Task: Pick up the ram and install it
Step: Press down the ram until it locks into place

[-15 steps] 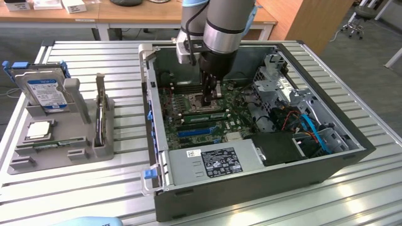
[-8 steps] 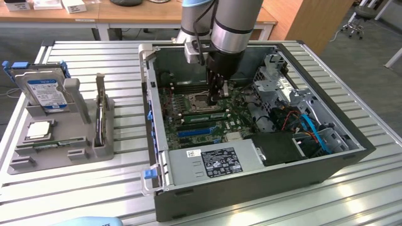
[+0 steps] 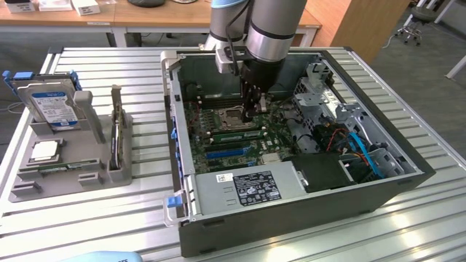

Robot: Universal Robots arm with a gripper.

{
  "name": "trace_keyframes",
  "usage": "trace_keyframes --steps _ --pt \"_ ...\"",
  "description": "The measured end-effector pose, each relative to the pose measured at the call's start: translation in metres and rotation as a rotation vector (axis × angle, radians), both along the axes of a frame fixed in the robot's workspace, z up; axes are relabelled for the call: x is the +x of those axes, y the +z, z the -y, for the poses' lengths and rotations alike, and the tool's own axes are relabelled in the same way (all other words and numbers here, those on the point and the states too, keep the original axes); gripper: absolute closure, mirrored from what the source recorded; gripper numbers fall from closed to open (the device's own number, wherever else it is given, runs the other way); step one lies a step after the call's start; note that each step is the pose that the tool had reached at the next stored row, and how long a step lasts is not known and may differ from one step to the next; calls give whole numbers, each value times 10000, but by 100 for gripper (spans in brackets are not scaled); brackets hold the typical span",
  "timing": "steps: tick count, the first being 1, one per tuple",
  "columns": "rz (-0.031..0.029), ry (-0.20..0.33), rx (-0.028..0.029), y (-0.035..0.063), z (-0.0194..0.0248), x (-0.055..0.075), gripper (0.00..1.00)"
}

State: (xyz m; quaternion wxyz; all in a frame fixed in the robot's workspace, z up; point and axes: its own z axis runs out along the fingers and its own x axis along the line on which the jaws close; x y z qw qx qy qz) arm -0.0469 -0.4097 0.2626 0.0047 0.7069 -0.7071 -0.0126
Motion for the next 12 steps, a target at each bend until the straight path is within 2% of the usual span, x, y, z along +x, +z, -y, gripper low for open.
trace_keyframes --steps 8,12 --pt "-1 -6 -1 0 0 0 90" --pt "-1 -174 -2 0 0 0 90"
